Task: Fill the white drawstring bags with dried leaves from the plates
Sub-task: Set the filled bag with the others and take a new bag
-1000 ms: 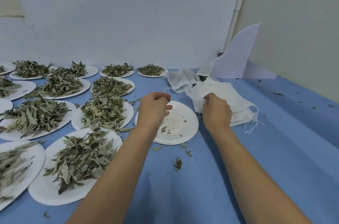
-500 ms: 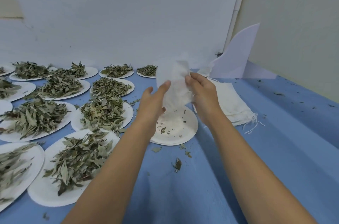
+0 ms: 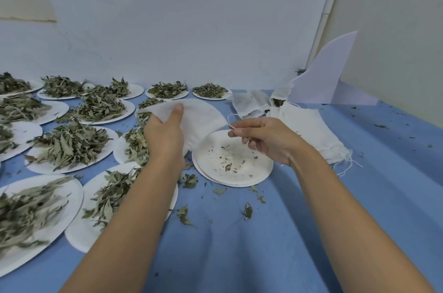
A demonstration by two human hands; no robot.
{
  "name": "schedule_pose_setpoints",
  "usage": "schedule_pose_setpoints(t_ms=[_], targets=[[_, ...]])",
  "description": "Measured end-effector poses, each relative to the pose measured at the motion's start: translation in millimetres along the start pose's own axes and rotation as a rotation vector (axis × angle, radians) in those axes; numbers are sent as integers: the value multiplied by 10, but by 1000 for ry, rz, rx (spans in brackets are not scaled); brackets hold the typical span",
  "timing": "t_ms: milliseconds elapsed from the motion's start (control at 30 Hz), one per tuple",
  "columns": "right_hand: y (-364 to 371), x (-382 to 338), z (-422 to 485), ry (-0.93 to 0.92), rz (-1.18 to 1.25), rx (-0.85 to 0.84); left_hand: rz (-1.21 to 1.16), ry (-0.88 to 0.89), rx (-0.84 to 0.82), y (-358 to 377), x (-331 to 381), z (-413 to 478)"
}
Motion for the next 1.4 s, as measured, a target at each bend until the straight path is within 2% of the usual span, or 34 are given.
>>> schedule_pose_setpoints(t_ms=[200,333,400,500,567,633,733,833,900,1000,1100,1167,1267,1400], targets=[[-273,120,13,28,-267,227,-93,35,19,-1,119,20],[-515,138,-42,13,-195,440,-167,79,57,-62,257,92],[-671,163,-80,16,-173,606,-200,87,76,-88,273,105],[-859,220,-163,12,-135,856,-236,29,63,-49,189,75],[-897,243,-181,-23,-93,923,-248,-30,44,13,90,21],[-862,233,-147,-50,-152,887,-247,-71,32,71,11,-42],[-729,145,-85,-78,-438,768,-253,-97,16,126,-37,-99],[-657,52,-108,-142,-474,759,-256,-127,27,122,-64,-112],[-601,-9,-114,-161,-415,711,-282,-167,23,131,-86,-124],[-347,0,-59,-58,-195,369,-329,-222,19,150,-111,-149],[-35,16,-76,51,-135,13,-328,-233,34,144,-132,-163],[113,-33,-81,15,-34,-104,-314,-226,34,155,-147,-174],[206,-120,-61,-58,105,-89,-291,-228,10,180,-180,-185],[214,-122,-35,-30,237,41,-256,-267,-101,230,-181,-164]])
Point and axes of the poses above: each hand's wrist, its own z-axis towards the middle knuckle, its own y-axis out of the palm, x = y × z, the point moved 7 cm from there along z, towards the middle knuckle, and after that the axes turned 14 degrees about -z, right-handed, at the moved point
